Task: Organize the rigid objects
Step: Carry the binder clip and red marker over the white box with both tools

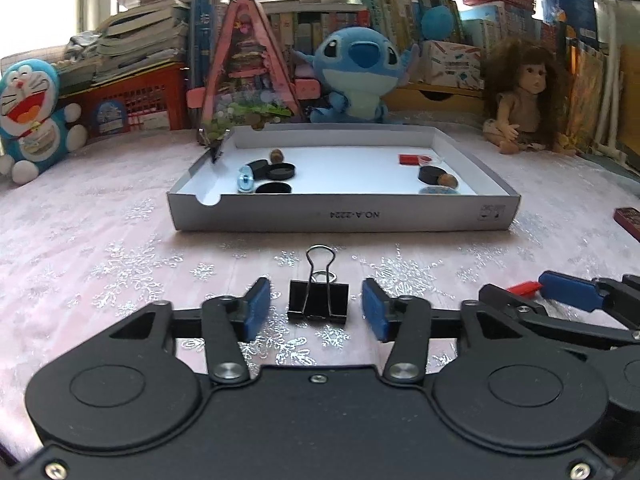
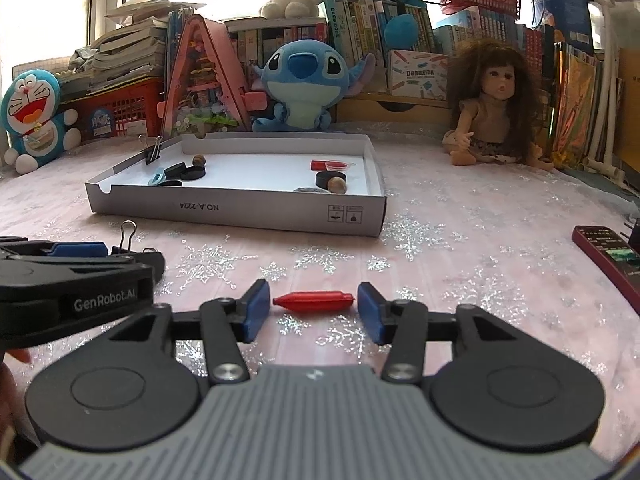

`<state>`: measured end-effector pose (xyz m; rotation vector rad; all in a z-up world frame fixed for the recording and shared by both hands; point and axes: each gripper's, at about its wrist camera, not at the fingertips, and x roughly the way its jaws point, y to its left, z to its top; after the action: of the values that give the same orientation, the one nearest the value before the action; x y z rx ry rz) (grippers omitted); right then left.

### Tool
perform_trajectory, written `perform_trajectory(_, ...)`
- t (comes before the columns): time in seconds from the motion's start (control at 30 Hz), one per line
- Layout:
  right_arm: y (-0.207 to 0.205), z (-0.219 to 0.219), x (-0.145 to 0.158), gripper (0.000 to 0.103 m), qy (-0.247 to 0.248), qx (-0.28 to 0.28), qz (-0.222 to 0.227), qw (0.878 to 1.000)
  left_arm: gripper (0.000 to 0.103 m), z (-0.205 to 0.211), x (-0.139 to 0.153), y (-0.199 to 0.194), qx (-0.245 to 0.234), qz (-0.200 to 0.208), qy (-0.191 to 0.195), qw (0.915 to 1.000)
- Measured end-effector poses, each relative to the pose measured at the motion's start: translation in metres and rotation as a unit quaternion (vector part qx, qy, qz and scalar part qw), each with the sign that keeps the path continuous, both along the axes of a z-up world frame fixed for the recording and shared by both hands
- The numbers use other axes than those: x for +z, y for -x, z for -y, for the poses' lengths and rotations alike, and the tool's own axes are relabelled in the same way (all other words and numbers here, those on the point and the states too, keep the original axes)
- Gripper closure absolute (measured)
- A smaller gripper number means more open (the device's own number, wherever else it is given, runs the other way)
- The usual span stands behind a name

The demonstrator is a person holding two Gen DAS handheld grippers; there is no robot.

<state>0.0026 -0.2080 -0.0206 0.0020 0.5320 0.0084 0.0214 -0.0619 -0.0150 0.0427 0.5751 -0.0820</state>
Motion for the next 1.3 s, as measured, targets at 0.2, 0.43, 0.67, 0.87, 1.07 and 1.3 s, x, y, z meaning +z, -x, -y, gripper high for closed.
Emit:
perform_trajectory(0.2,0.000,0.002,-0.002,0.027,0.000,-0.006,0.000,1.000,0.041,-0.004,-0.003,-0.006,-0.020,-0.010,-0.004,0.9997)
perform_trajectory(0.43,0.001,-0.002,-0.004,0.035,0.010,-0.003,-0.003,1.000,0.069,-0.007,-0.005,-0.004,-0.032,-0.001,0.009,0.9995)
perform_trajectory(0.67,0.003,-0.004,0.004,0.053,0.001,0.007,0.002,1.000,0.074,-0.007,0.005,-0.002,-0.040,-0.007,0.022,0.9990)
perform_trajectory(0.87,-0.005,0.000,0.016,0.053,-0.008,0.013,0.005,1.000,0.074,-0.010,0.022,-0.006,-0.041,0.004,0.020,0.9989)
perform_trajectory(1.07,-0.025,0.010,0.035,0.053,-0.018,0.014,0.015,1.000,0.074,-0.017,0.045,-0.032,-0.040,0.004,0.029,0.9988)
perform_trajectory(1.3,-0.058,0.021,0.051,0.054,-0.033,0.010,0.016,0.999,0.074,-0.021,0.062,-0.072,-0.033,0.009,0.033,0.9988)
